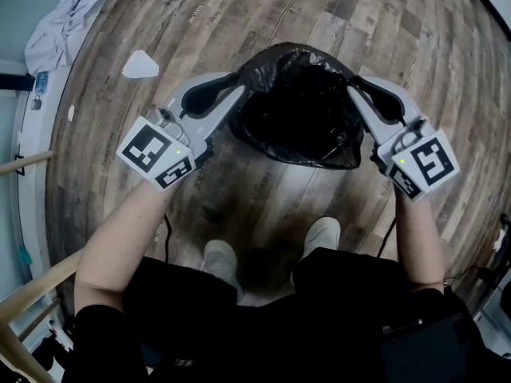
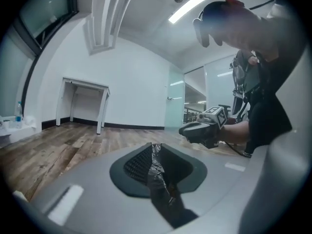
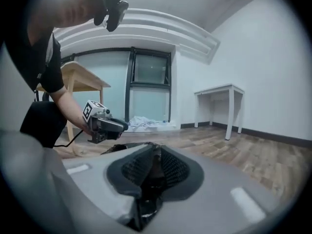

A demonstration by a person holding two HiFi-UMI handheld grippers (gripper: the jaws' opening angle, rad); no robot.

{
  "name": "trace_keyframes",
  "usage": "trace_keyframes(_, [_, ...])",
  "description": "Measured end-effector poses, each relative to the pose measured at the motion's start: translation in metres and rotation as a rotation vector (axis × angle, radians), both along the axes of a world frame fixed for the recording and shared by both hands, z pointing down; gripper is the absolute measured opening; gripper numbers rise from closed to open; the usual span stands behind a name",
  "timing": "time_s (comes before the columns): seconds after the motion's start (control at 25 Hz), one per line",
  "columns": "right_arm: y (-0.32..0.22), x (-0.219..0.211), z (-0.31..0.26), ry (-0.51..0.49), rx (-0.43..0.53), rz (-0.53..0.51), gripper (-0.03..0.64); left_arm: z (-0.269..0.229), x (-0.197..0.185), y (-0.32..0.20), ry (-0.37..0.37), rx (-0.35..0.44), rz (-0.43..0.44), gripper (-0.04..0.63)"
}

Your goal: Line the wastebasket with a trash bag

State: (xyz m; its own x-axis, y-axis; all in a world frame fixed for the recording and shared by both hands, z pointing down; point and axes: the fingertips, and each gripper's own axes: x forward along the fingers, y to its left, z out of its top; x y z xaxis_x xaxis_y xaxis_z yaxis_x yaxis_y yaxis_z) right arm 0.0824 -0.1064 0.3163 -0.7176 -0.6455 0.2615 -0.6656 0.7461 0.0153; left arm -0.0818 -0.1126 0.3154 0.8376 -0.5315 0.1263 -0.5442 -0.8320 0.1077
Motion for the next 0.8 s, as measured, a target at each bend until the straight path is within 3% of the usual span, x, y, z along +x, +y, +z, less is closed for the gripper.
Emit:
trace_keyframes(0.28, [-0.007,0.016,0.008,-0.184,-0.058,0.161,0.011,0.011,-0.009,-0.012,-0.044,0.011,-0.135,0.006])
trace_keyframes(0.8, [-0.004,0.032,0.034,-0.175,-0.071,0.23,0.002,0.028,-0.013,-0.013,-0.074,-0.003,-0.151,0.006])
